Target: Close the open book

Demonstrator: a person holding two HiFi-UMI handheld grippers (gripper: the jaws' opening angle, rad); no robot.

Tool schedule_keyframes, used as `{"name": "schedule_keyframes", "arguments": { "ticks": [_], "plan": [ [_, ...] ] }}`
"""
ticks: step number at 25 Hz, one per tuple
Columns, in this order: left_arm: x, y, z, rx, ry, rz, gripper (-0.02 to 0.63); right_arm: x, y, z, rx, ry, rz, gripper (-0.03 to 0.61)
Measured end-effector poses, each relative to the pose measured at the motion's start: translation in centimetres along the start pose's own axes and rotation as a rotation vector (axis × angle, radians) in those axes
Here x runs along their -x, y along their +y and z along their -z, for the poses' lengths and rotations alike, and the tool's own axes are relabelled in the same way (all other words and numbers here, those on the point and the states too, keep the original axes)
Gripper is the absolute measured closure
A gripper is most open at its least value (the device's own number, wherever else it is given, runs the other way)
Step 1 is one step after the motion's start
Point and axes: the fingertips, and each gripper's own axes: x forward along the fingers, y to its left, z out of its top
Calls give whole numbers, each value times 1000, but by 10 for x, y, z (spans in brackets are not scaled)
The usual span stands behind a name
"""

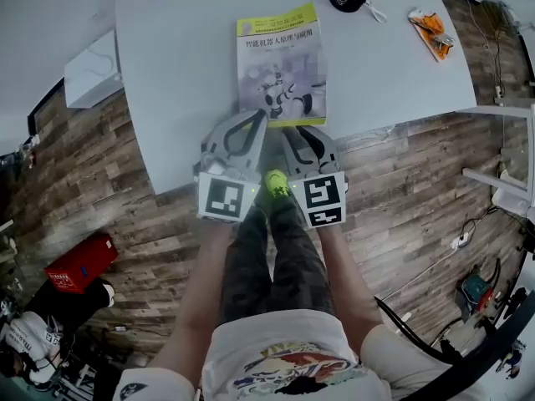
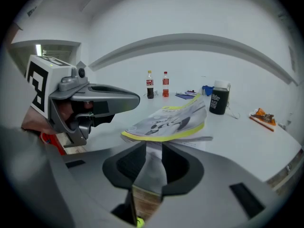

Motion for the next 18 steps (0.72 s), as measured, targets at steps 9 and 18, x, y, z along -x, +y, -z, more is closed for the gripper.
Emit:
{"name": "schedule_keyframes", "arguments": {
  "ticks": [9, 18],
  "plan": [
    [1, 3, 22, 128, 48, -34, 603, 29, -5, -26, 9, -110, -19, 494],
    [47, 17, -41, 255, -24, -48, 603, 58, 24, -97, 89, -197, -193, 495]
  ]
}}
